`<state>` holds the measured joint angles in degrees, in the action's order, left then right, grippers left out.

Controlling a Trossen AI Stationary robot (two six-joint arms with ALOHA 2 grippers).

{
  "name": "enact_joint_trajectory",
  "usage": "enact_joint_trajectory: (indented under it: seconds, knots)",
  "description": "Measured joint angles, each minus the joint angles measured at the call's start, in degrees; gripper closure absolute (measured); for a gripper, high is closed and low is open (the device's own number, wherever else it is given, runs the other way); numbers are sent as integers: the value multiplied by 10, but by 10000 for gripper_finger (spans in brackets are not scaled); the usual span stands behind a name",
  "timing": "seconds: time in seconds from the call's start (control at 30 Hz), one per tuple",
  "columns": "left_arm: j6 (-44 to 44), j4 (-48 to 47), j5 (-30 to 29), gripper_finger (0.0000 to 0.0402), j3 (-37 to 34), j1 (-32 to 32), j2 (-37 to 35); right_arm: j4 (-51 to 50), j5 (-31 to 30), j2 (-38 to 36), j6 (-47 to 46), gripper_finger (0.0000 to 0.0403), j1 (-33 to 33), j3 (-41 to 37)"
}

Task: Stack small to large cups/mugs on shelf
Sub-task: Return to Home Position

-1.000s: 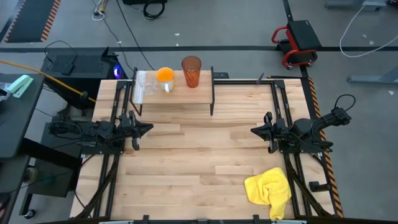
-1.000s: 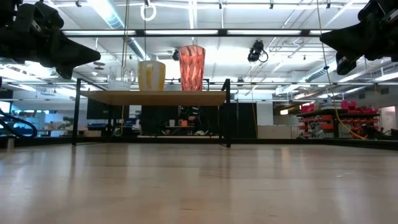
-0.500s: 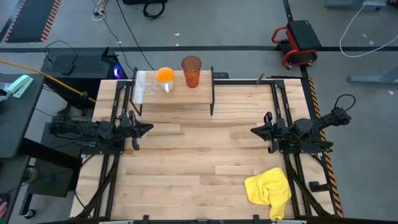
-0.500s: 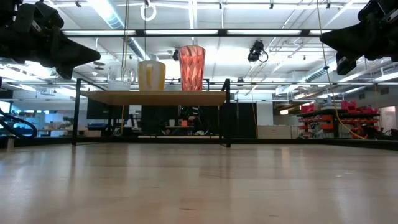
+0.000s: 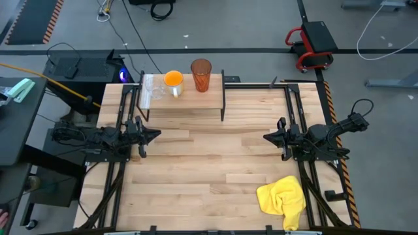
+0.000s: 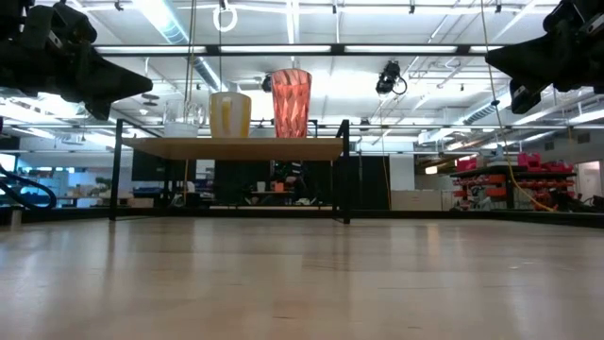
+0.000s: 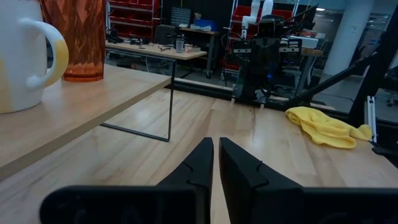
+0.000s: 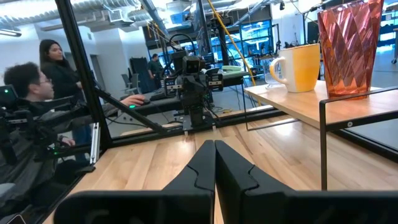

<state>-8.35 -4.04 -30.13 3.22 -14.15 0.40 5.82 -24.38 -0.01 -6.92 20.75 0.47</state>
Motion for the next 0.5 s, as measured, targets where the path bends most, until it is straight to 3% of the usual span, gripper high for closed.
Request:
enact_joint_trajectory:
  seconds: [0.5]
  knots:
    - [0,0,0,362,0,0,0,0,0,0,0,394,0,0]
